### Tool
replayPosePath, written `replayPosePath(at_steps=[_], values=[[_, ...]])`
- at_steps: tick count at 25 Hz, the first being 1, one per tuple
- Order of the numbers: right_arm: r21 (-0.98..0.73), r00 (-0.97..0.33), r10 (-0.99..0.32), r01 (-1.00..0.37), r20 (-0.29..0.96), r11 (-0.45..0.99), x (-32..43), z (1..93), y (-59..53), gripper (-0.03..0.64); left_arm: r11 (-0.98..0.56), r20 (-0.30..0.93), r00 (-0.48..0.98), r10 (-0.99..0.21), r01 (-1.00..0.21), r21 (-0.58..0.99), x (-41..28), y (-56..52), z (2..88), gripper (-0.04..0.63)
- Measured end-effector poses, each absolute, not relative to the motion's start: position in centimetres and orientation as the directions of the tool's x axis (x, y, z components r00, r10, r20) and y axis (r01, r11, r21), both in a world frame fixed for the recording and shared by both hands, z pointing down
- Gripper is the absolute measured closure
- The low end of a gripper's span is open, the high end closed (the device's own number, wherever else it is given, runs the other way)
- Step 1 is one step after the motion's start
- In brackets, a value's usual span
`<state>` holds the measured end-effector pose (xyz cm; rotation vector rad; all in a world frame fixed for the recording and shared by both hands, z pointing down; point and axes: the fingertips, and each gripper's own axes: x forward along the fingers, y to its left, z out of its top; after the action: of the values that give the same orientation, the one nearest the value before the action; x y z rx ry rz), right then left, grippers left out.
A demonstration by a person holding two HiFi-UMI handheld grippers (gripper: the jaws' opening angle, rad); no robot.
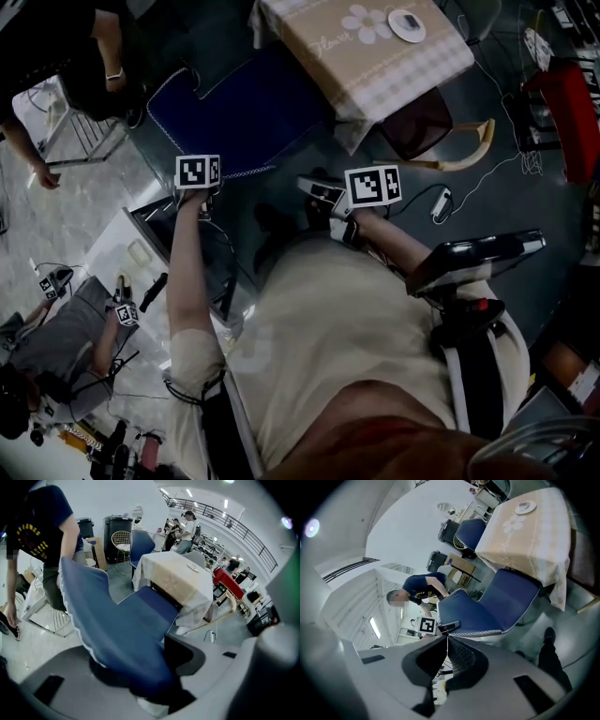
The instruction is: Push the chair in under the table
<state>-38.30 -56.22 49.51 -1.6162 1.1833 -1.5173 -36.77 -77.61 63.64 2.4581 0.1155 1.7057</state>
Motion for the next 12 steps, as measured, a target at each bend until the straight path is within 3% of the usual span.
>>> replayPosePath(at_steps=[12], values=[[-0.893, -0.044, -0.903, -0.172, 0.428, -0.416, -37.5, 49.8, -55.5, 0.604, -0.984, 0.917, 0.362, 0.17, 0.008, 0.179, -34.7, -75.6, 63.6, 0.379]])
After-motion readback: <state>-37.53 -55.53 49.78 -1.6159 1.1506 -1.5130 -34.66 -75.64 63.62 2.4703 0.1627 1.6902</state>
